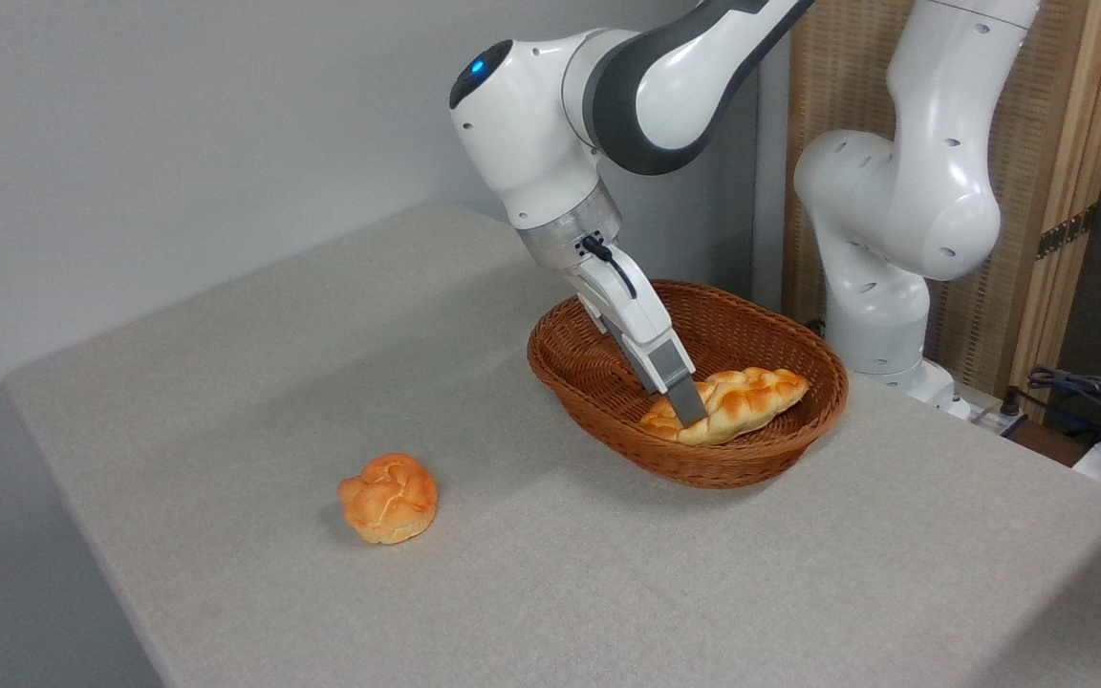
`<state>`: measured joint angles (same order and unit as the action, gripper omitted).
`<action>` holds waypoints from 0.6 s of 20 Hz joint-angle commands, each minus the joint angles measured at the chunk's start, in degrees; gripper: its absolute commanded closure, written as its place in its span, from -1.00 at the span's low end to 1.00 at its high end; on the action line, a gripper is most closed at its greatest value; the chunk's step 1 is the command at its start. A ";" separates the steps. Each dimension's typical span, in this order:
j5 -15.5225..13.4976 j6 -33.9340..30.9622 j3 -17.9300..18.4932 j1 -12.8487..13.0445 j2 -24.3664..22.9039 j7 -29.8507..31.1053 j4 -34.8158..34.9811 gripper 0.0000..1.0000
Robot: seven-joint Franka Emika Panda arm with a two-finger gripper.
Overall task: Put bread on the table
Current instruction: 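Move the gripper over the basket and lower it onto the braided loaf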
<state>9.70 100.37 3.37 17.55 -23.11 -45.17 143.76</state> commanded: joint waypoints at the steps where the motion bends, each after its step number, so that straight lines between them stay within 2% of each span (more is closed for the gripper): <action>1: 0.94 1.76 0.67 0.47 0.26 -0.98 0.91 0.84; 7: 0.94 0.63 0.67 0.47 -0.09 -0.80 -0.05 0.84; 12: 0.94 -8.85 -1.70 0.56 0.17 -1.67 -5.85 0.84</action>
<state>10.71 97.54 2.91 17.59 -23.21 -45.25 142.18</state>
